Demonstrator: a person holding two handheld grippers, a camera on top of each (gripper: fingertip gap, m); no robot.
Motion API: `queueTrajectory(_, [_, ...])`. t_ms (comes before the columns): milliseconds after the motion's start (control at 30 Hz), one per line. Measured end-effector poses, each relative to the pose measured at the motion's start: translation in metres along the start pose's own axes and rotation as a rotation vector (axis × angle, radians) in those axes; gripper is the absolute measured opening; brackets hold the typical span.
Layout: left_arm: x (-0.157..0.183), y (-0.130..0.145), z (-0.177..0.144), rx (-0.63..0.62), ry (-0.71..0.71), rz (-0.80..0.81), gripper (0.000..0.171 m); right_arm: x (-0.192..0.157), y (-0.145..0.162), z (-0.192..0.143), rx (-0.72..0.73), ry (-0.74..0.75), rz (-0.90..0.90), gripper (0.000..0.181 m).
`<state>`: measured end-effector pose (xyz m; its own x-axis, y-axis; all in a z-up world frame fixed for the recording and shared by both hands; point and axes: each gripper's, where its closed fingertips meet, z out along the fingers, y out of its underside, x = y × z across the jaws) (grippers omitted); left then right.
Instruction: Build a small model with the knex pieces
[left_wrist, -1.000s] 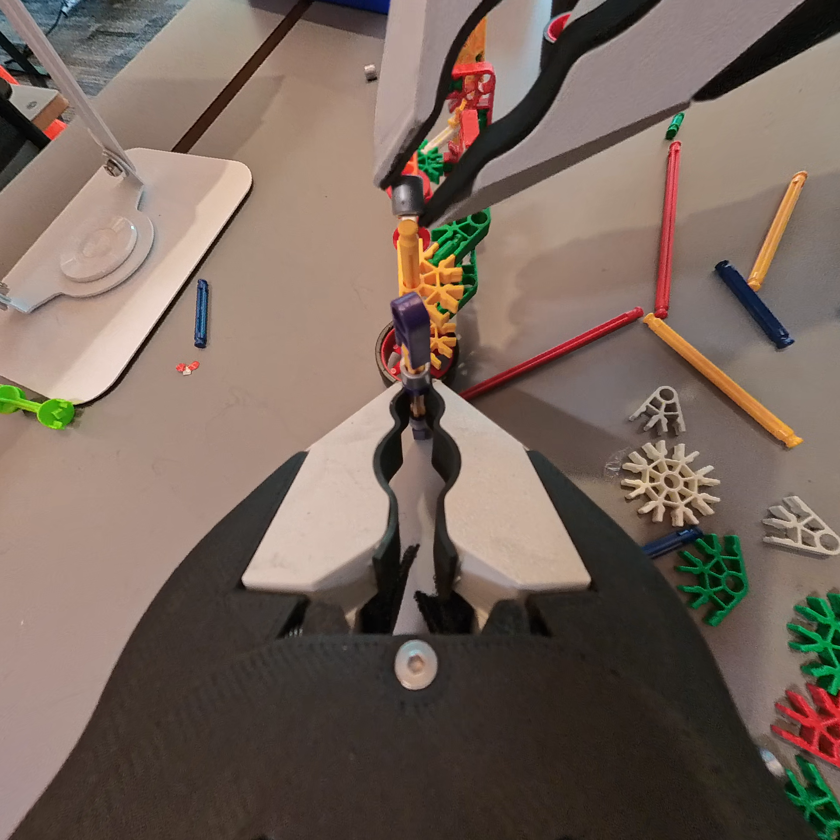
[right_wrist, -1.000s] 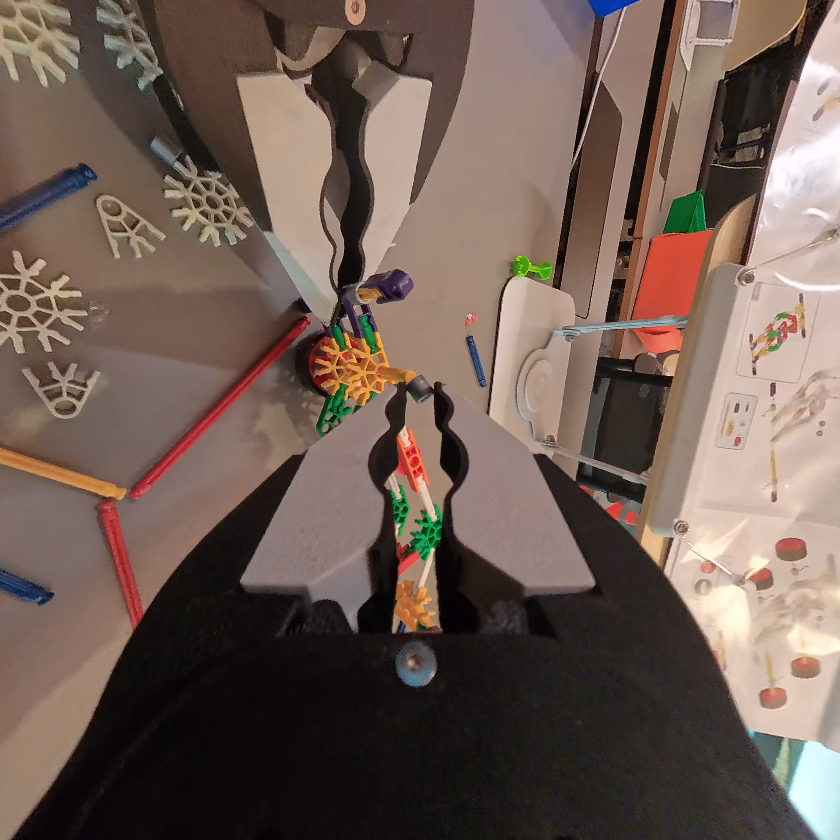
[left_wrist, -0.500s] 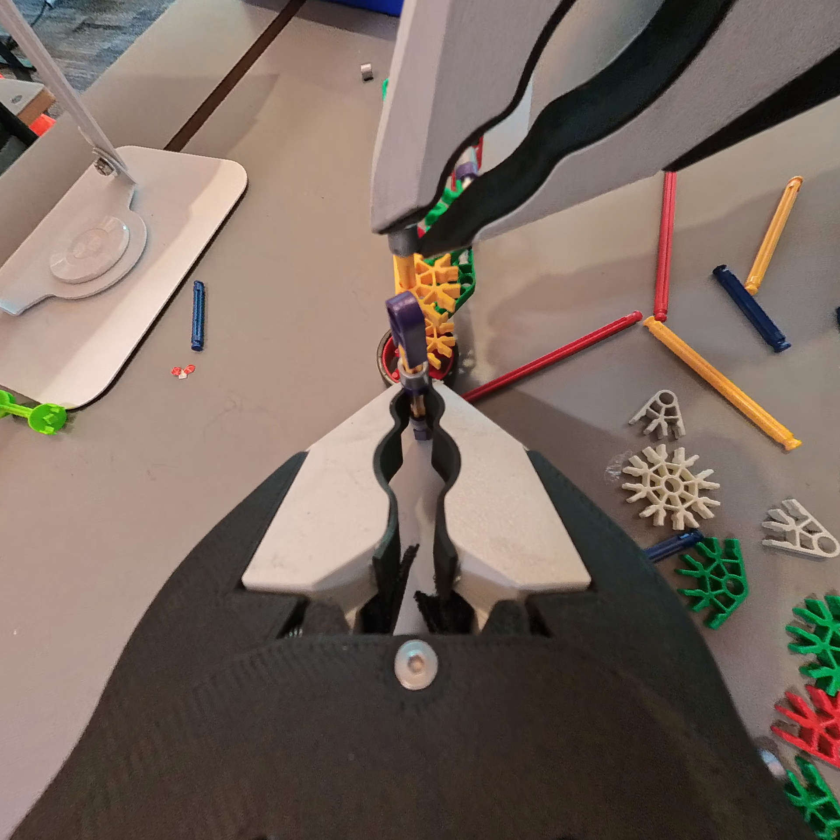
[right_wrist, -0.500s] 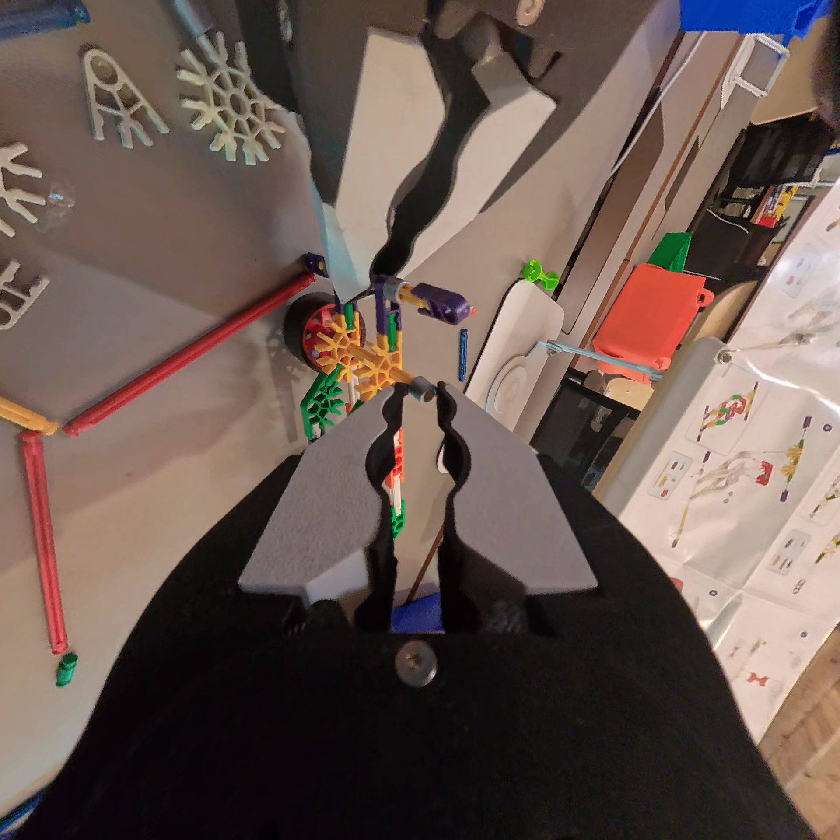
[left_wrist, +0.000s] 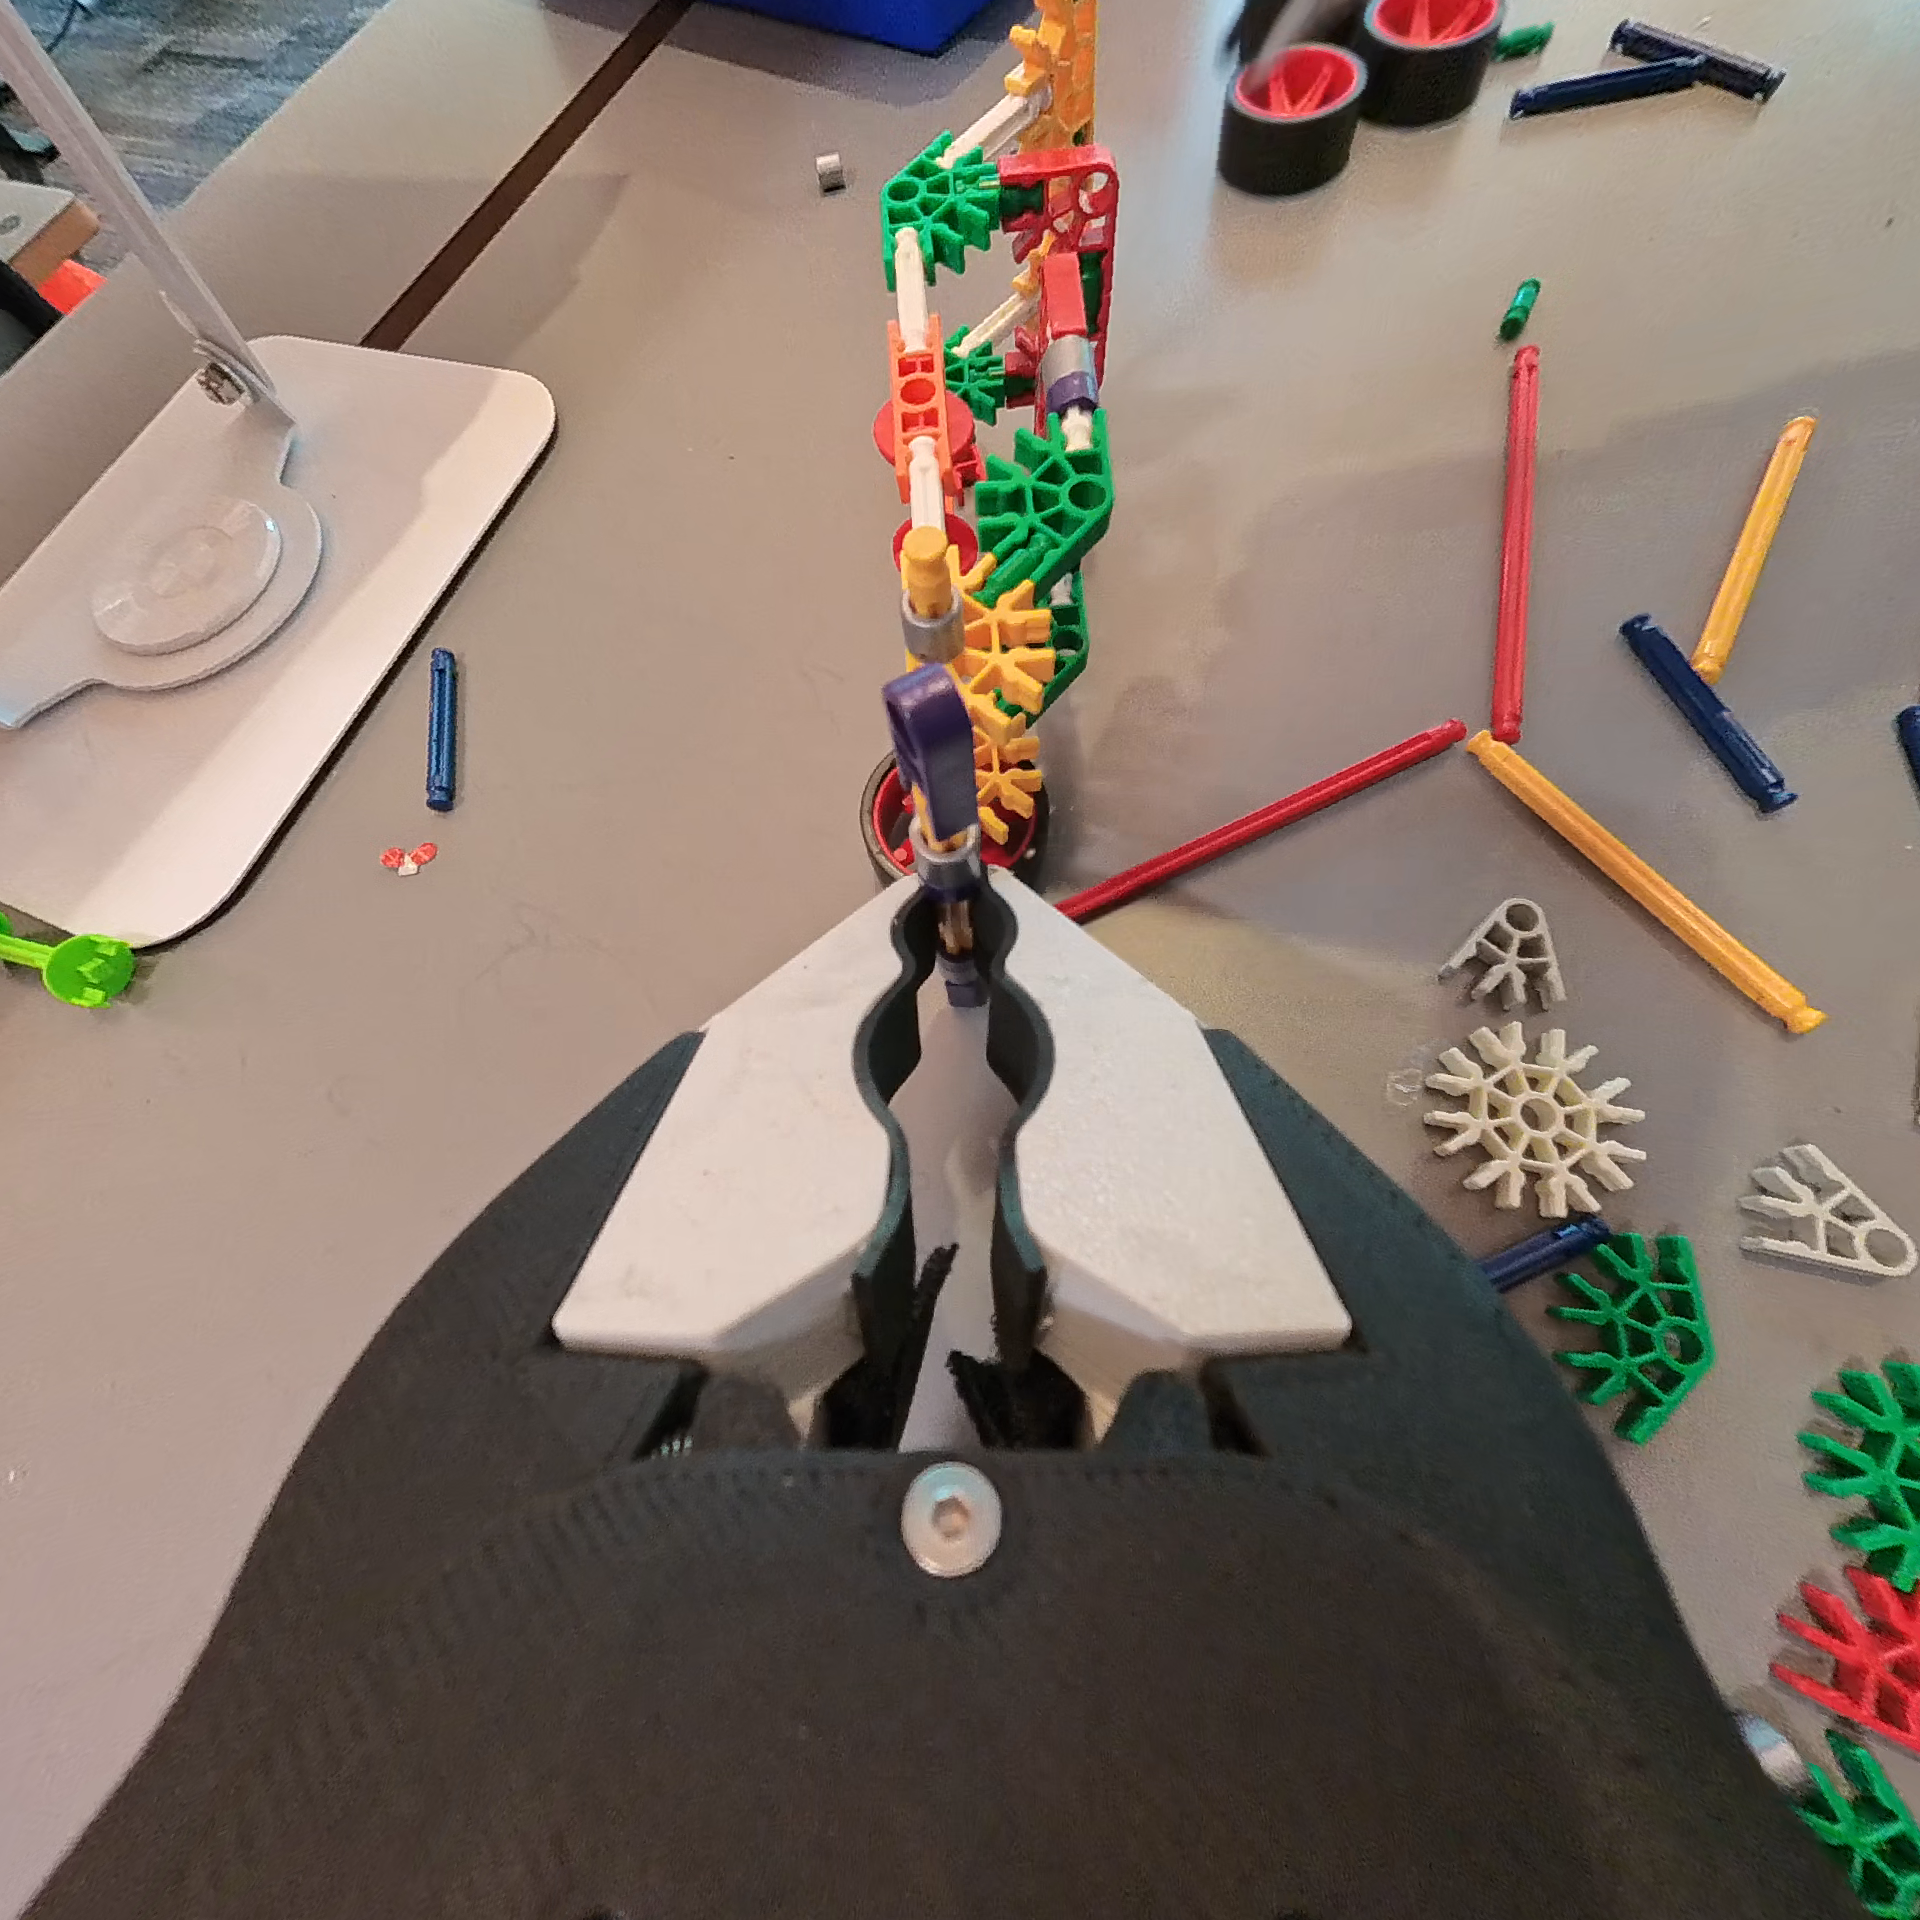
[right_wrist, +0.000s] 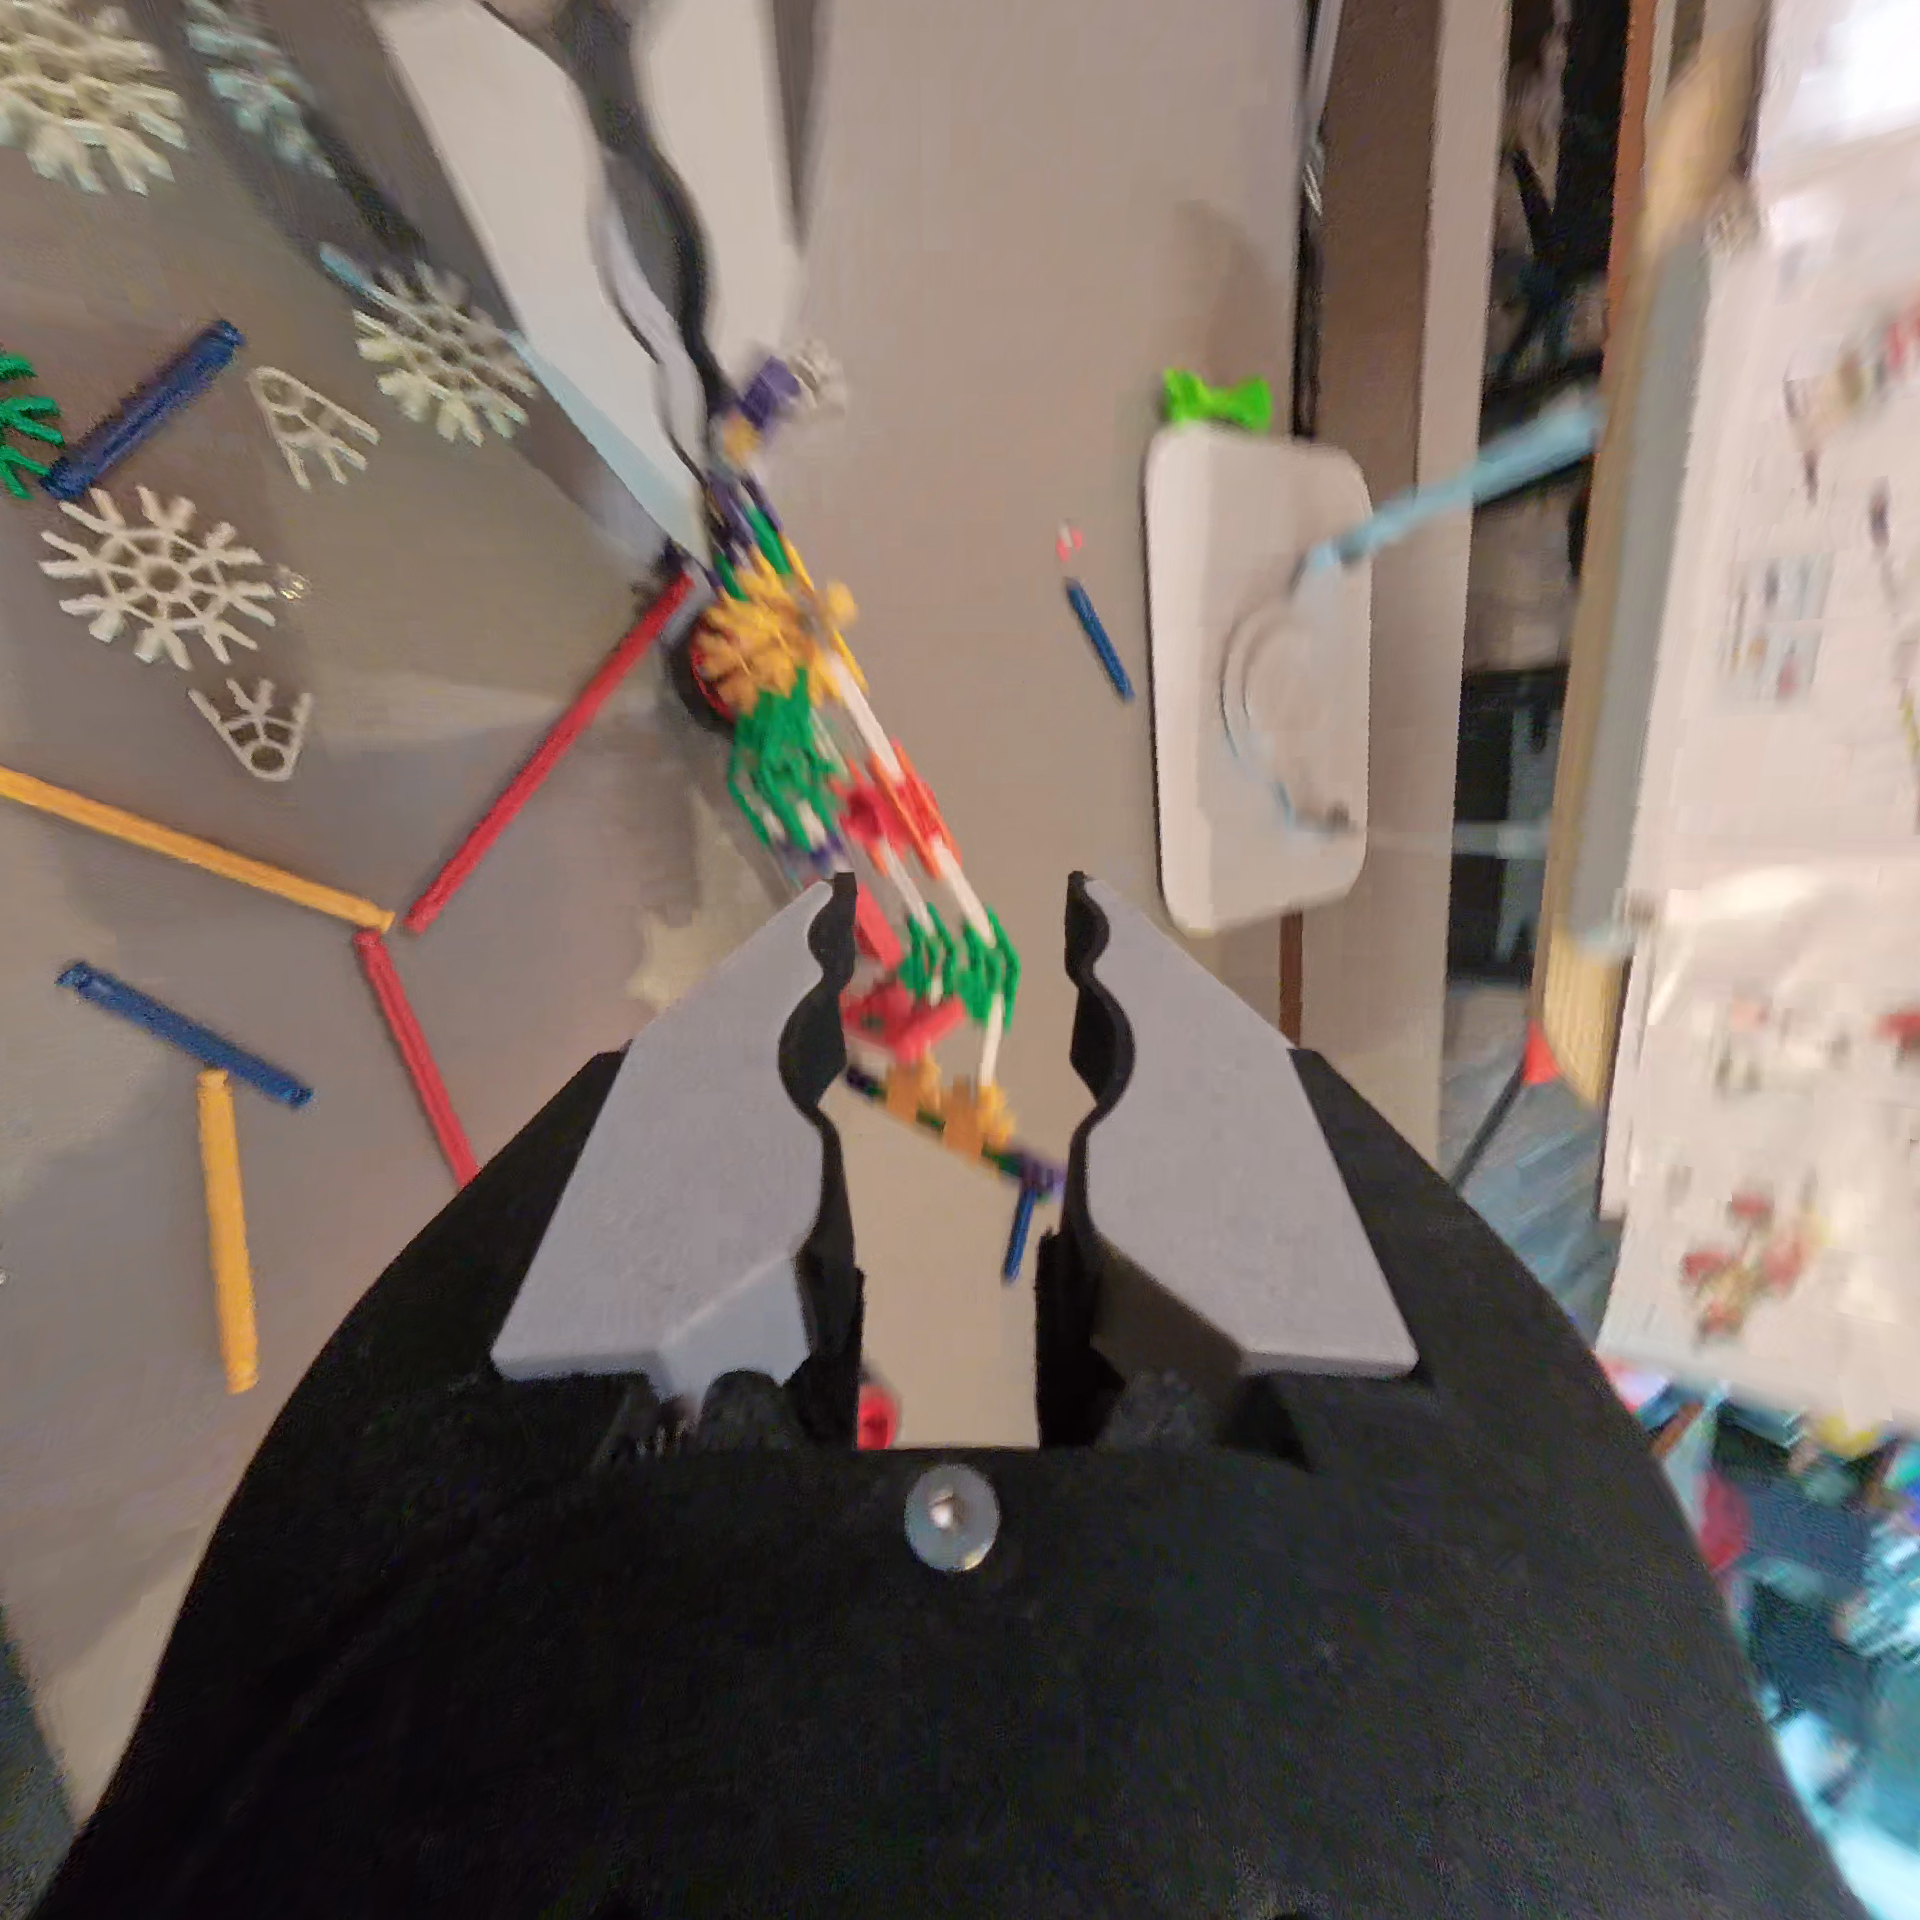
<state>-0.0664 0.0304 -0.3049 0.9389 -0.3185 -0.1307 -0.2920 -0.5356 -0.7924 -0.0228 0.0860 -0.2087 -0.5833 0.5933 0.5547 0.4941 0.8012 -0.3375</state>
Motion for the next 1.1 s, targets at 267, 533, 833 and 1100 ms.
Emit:
queueTrajectory(267, [0.000,-0.001,0.001,0.012,0.008,-0.025,0.002,-0.014,0.195,-0.046,-0.171,-0.073,0.652,0.043])
queueTrajectory(533, [0.004,-0.005,0.006,0.004,0.019,-0.039,0.002,-0.062,0.246,-0.012,-0.185,-0.116,0.729,0.055])
queueTrajectory(833, [0.010,-0.008,0.010,0.007,0.024,-0.038,0.002,-0.053,0.254,0.029,-0.153,-0.222,0.689,0.042])
queueTrajectory(1100, [0.014,-0.011,0.013,0.020,0.001,-0.045,0.002,-0.022,0.166,-0.016,0.079,-0.234,0.603,0.042])
